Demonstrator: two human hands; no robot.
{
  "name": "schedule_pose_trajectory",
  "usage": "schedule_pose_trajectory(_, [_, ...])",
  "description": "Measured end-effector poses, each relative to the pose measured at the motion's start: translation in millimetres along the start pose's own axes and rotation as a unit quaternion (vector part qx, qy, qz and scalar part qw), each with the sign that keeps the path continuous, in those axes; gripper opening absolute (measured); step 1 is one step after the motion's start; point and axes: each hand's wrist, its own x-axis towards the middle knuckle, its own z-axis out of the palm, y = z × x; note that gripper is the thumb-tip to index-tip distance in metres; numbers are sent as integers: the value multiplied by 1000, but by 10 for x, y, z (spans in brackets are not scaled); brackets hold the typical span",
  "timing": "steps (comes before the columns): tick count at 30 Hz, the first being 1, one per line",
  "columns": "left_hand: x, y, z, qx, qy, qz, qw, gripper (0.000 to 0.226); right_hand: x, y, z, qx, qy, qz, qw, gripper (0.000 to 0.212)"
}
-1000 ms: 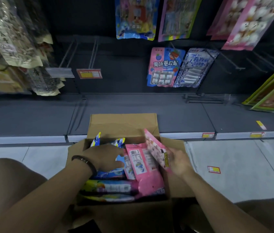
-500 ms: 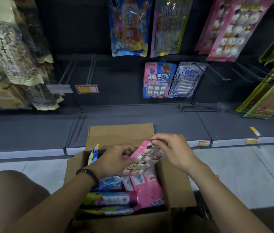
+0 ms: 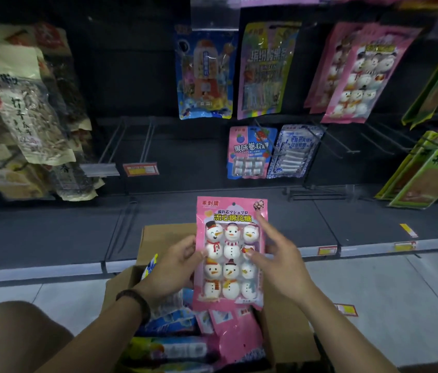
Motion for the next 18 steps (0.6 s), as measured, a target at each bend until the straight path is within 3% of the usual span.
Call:
schedule_pose_trajectory(4, [7,53,60,-3,2,6,1000,23,24,-55,17,74,1,4,997,89])
schedule_pose_trajectory(9, [37,294,216,26,147,134,980,58,54,-200,-53,115,9,-10,993,91])
schedule_pose_trajectory(15, [143,689,372,52,64,208,975,70,162,-374,-302,112,55,-44,991,99])
schedule_pose_trajectory(18, [306,927,480,53,60,225,971,69,303,-395,-516,100,73,-49,991,106])
